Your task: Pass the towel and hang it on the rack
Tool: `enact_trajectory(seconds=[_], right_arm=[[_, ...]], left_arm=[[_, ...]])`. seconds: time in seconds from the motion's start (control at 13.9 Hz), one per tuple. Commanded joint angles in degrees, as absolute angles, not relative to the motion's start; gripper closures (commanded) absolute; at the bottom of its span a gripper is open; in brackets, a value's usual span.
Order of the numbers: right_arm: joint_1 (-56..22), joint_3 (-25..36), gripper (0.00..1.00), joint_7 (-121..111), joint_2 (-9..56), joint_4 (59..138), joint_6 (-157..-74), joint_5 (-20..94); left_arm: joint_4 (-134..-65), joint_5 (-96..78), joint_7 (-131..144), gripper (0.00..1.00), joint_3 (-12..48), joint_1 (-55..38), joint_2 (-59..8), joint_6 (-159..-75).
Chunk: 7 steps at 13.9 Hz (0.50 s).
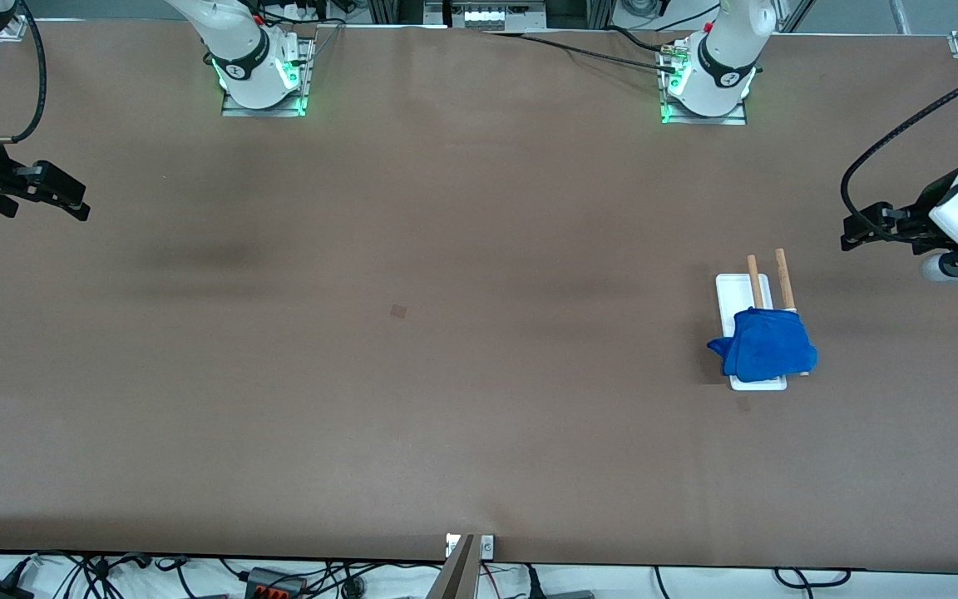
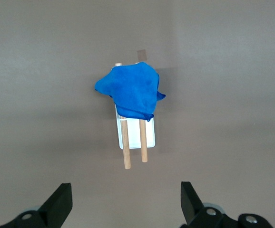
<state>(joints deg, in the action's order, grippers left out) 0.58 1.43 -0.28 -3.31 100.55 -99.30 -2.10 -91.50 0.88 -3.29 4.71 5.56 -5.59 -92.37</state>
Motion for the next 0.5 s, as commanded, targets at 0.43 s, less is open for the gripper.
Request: enact_trajectory(seconds=[0.43], right_arm=[[0.5, 1.4, 0.0, -1.1, -2.9, 99.2, -97.9, -1.9]], left_arm=[[-95.8, 1.5, -4.0, 0.0, 5.3, 5.4, -2.2, -93.4]])
